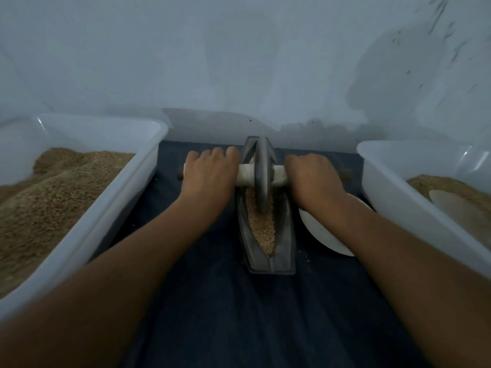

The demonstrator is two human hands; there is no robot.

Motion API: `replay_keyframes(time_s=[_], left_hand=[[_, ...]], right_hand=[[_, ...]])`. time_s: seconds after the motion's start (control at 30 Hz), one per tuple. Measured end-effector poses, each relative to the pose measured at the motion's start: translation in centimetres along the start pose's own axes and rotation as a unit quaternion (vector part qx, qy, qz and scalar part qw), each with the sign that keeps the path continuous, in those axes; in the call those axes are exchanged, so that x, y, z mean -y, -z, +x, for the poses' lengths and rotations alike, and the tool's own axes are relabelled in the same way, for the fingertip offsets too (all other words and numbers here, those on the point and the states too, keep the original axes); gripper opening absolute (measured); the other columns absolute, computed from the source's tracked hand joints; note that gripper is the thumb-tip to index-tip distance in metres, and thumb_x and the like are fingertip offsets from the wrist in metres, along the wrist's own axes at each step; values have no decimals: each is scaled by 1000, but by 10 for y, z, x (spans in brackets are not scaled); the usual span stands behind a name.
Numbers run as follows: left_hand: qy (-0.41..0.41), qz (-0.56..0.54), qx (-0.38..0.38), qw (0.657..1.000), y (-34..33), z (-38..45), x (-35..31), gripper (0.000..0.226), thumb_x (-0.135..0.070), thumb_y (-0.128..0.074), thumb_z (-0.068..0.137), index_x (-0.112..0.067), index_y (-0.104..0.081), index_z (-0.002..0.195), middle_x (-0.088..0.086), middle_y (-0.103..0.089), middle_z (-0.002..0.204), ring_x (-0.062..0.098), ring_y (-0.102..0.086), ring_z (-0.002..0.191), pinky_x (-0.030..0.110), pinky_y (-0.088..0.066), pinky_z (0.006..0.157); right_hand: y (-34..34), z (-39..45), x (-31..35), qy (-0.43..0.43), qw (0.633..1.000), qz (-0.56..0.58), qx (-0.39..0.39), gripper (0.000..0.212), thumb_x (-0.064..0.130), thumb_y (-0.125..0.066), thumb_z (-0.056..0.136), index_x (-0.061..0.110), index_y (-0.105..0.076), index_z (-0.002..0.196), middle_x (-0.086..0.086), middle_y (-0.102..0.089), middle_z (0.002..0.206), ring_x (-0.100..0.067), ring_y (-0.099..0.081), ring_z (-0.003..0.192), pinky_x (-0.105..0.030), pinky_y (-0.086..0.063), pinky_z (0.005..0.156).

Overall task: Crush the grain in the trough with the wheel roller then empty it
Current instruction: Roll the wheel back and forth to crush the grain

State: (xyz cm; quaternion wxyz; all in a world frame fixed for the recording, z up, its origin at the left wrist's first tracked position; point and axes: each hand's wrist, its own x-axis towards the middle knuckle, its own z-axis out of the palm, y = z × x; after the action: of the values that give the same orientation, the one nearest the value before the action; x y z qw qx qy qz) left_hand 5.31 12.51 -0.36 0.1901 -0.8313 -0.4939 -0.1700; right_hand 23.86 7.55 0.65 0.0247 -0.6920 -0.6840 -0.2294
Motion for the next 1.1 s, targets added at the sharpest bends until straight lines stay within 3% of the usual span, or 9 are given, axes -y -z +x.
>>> replay_keyframes(time_s=[0.13, 0.2, 0.33, 0.4, 0.57, 0.77, 0.93, 1.1], left_hand=[[-1, 13, -15, 1000, 15, -19, -7, 36, -10, -63, 81, -16, -40, 108, 7, -56, 106, 28, -55, 96, 37, -33, 79], [1, 12, -15, 1000, 23, -27, -8, 37, -10, -64, 80, -17, -40, 107, 6, -55, 105, 27, -55, 96, 36, -31, 77], [-7, 11, -21, 1000, 36, -41, -7, 36, -14, -64, 78, -21, -35, 98, 4, -54, 101, 25, -55, 92, 35, -27, 75], [-4, 11, -13, 1000, 39, -46, -6, 36, -16, -64, 78, -21, -34, 96, 3, -54, 100, 24, -55, 91, 35, -26, 74], [3, 10, 3, 1000, 28, -47, -3, 35, -17, -67, 79, -19, -36, 96, 3, -56, 98, 24, -57, 87, 35, -28, 71], [11, 9, 2, 1000, 4, -13, -2, 36, -14, -66, 81, -18, -32, 90, 1, -46, 82, 21, -45, 72, 34, -27, 71], [-8, 25, 11, 1000, -6, 24, 2, 18, -17, -64, 86, -21, -48, 95, 3, -65, 95, 26, -62, 86, 34, -29, 71], [-12, 14, 51, 999, -11, 48, 8, 21, -20, -65, 85, -21, -60, 106, 6, -65, 100, 30, -64, 92, 35, -35, 69]], right_hand=[[10, -28, 0, -12, 999, 43, 3, 6, 10, -55, 92, 12, -51, 96, -11, -64, 98, -31, -59, 87, -33, -26, 63], [17, -42, 0, -31, 998, 57, -3, 9, 10, -57, 90, 13, -52, 96, -10, -63, 94, -30, -54, 77, -33, -25, 59], [28, -58, 1, -38, 996, 81, 9, 22, 11, -57, 87, 21, -38, 85, -4, -53, 82, -23, -38, 69, -32, -29, 59], [32, -59, 2, -30, 996, 85, 22, 23, 11, -58, 87, 21, -37, 86, -1, -48, 80, -23, -38, 70, -33, -31, 60], [31, -46, 3, 11, 997, 63, 31, 21, 14, -63, 84, 15, -51, 102, -6, -63, 95, -29, -59, 83, -33, -34, 64], [10, -7, -2, -11, 997, 61, 56, 34, 18, -65, 85, 13, -48, 114, -14, -64, 101, -35, -60, 91, -35, -34, 66], [-1, 24, -15, -20, 989, 84, 123, 65, 24, -74, 80, 9, -42, 135, -18, -60, 122, -38, -57, 109, -34, -37, 72], [7, 49, -19, 1, 975, 71, 212, 62, 23, -76, 77, 14, -49, 133, -13, -63, 118, -30, -62, 102, -33, -47, 77]])
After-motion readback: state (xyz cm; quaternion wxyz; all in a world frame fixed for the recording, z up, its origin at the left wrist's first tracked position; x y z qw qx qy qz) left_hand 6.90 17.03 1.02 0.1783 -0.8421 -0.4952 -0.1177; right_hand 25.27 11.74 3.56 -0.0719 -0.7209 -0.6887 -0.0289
